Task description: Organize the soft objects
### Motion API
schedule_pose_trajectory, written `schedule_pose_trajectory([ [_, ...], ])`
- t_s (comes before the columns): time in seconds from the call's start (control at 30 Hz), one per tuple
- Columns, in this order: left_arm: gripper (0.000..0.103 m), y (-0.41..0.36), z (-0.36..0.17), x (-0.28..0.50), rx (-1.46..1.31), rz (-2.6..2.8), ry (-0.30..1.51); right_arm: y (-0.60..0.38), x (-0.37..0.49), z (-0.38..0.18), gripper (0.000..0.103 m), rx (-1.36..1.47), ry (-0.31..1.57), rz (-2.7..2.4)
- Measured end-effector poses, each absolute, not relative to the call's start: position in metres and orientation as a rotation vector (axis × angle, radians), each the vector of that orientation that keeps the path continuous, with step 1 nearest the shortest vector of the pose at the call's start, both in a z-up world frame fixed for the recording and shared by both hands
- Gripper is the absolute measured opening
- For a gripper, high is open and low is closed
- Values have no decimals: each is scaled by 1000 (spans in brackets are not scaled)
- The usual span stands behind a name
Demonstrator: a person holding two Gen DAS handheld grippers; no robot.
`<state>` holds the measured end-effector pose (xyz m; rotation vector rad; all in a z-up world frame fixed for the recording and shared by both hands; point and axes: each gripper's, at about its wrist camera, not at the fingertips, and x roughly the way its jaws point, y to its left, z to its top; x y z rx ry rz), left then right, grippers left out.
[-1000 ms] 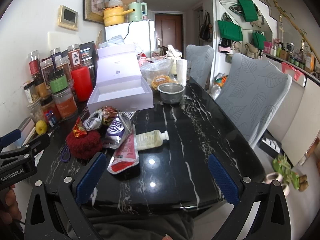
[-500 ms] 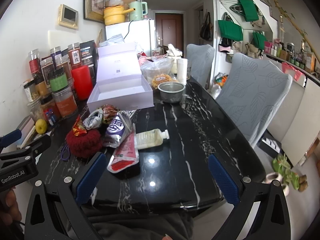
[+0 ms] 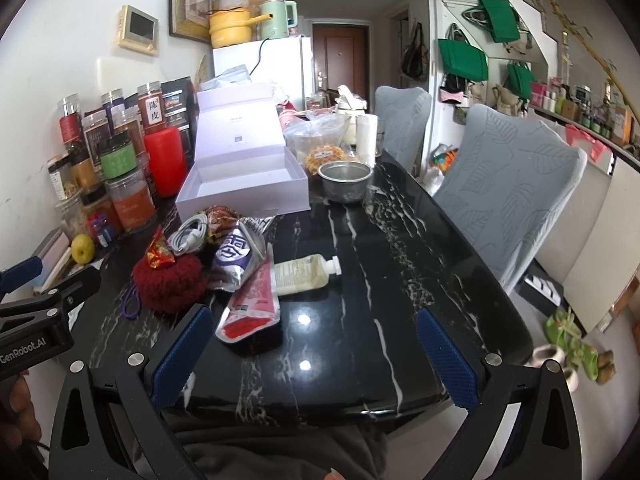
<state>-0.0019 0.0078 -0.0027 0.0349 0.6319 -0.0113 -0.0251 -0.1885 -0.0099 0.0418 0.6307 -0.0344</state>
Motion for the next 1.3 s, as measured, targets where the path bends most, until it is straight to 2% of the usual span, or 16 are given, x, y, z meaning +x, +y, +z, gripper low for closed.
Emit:
schedule_pose_trajectory([
  [0.73, 103, 8, -3, -3, 34, -12, 633, -188, -25, -11, 103, 43, 633, -33],
  [1.3, 103, 6, -28, 11, 15, -76, 679, -185, -6, -41, 103, 63, 687, 9],
])
